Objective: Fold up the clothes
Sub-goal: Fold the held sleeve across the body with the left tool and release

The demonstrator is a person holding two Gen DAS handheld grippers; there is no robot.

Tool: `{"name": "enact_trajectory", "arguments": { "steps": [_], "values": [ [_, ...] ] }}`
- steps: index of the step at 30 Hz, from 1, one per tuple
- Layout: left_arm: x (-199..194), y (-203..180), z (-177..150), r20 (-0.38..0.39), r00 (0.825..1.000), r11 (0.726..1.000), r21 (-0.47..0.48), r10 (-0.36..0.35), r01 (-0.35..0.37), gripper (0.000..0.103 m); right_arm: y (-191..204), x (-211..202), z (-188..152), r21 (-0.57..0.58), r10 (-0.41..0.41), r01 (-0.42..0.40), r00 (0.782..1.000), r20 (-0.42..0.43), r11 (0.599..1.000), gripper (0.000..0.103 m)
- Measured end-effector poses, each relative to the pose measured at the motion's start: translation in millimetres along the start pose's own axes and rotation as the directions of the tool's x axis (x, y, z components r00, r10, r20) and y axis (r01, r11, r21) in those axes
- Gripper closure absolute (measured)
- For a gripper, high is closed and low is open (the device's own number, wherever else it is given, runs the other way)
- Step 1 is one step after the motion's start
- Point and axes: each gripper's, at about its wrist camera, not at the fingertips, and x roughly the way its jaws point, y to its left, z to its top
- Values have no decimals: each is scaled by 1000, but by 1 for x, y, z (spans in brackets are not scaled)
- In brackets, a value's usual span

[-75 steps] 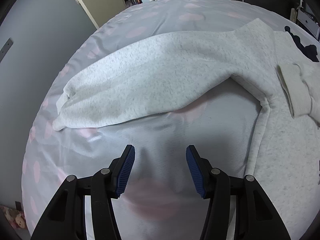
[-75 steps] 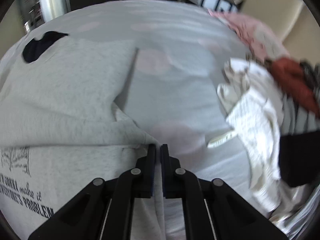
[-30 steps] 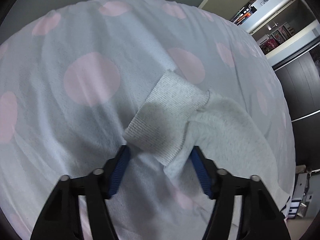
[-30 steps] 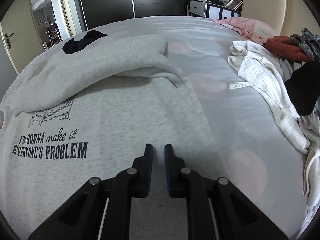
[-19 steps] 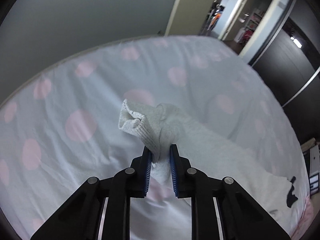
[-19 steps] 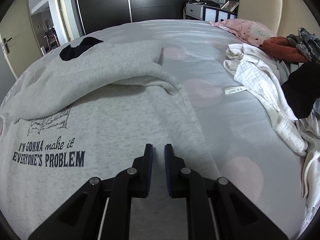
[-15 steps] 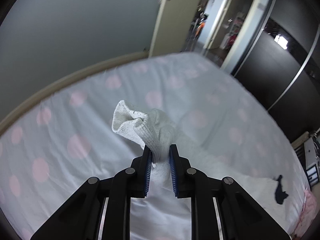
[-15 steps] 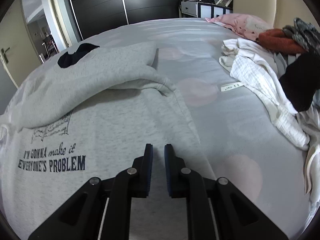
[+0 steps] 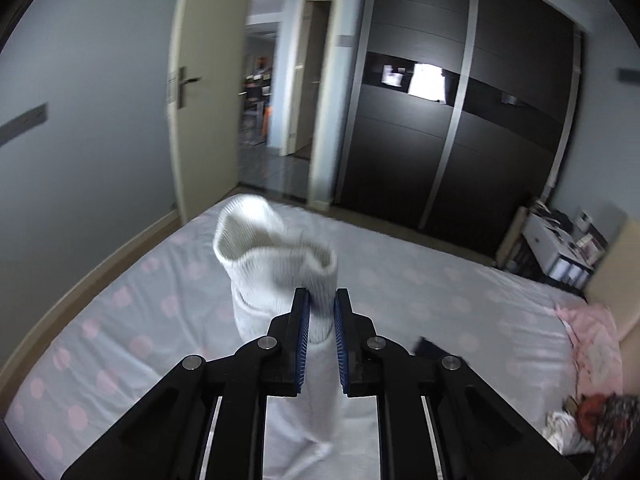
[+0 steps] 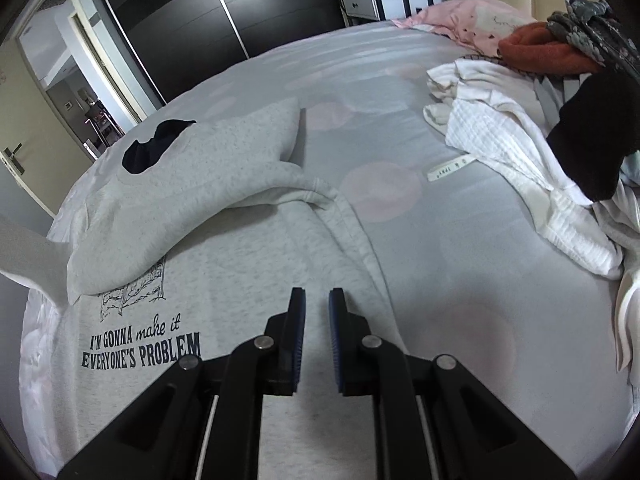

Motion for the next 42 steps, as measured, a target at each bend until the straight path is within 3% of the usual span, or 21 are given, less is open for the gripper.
{"name": "enact_trajectory", "arguments": {
  "steps": [7,11,17,21,24,28,31,36,39,42],
  "values": [
    [12,-154,-36,-95,987,969,198,-132,148,92,-16,1,8,68,32,-28,997,-66,997,91],
    [40,-198,-64,-169,982,952,278,-86,131,92,-18,4,10,87,63,-56,994,-88,995,91],
    [80,-214,-128,-277,960,915,396,33,83,90,-21,9,14,117,111,-97,987,-120,988,91],
    [94,-196,-162,-320,945,913,402,68,70,90,-13,12,12,93,132,-121,983,-125,988,91],
    [102,-172,-185,-319,939,909,417,126,20,90,-3,14,9,73,159,-150,979,-129,986,90],
    [116,-112,-214,-310,935,915,403,169,-32,88,13,11,2,17,194,-193,976,-96,981,74],
    [127,-65,-236,-304,932,919,389,199,-69,77,27,8,-6,-50,205,-210,975,-91,977,71],
    [144,12,-272,-294,923,922,365,248,-131,77,59,8,-14,-119,261,-281,952,-158,952,71],
    [169,65,-277,-371,910,968,225,188,-108,77,94,9,-5,-155,300,-334,931,-206,930,71],
    [187,89,-275,-415,900,983,174,133,-65,77,138,18,19,-173,313,-354,923,-222,919,71]
  ]
}}
